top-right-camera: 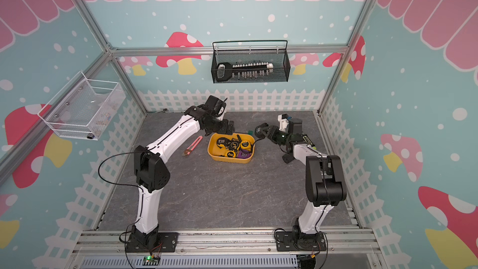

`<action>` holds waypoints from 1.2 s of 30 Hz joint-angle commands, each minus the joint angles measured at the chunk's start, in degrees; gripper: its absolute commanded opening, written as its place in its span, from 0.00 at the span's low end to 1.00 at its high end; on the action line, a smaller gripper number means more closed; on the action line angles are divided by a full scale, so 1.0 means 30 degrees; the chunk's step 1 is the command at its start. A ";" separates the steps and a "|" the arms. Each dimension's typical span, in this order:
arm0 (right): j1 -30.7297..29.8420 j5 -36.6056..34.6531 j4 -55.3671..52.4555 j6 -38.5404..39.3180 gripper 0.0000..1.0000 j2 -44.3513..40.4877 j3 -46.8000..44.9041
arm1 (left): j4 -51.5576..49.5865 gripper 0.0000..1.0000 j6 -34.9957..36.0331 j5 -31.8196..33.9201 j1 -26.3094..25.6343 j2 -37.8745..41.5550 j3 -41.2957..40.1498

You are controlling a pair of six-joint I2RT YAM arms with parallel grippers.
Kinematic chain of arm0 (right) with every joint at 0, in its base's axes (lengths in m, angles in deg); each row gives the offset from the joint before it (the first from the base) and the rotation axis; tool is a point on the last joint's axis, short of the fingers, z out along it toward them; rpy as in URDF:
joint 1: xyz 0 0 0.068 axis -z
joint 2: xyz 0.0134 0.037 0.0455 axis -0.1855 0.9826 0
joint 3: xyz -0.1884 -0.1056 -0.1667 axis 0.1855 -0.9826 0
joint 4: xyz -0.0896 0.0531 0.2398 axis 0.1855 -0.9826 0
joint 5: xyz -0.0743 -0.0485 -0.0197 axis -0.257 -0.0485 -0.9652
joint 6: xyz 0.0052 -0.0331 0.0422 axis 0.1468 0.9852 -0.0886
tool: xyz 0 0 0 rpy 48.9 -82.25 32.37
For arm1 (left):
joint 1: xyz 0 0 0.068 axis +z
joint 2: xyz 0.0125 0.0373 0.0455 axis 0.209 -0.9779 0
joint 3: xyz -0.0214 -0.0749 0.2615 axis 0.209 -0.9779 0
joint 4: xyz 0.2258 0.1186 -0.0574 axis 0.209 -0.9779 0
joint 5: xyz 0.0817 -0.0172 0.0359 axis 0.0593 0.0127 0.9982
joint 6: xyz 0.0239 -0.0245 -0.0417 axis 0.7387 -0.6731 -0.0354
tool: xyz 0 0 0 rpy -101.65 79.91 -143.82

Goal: Take the tape measure out of the storage box
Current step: Pick up the tape measure from the storage box, then place the tape measure at the center of the board.

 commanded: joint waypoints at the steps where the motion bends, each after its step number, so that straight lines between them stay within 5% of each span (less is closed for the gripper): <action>1: 0.0360 0.1387 0.0124 -0.0106 0.22 0.1266 0.0936 | -0.2015 0.99 0.1872 0.2047 -0.0491 -0.0648 0.0638; 10: 0.0976 0.0626 -0.1048 0.0750 0.23 0.4837 0.3298 | -0.2227 0.99 0.2131 0.2760 -0.0542 -0.1230 0.0173; 20: 0.1256 -0.0674 -0.6409 0.3402 0.28 0.6052 0.5426 | -0.3314 0.99 0.2504 0.2840 -0.0313 -0.3072 0.1745; 30: 0.1705 -0.2231 -1.0522 0.5668 0.63 0.4883 0.5809 | -0.4681 0.99 0.2304 0.3281 -0.0284 -0.5455 0.4834; 36: 0.2191 -0.3379 -1.1897 0.6735 0.75 0.3221 0.5805 | -0.4960 0.99 0.1680 0.3722 -0.0196 -0.6181 0.6041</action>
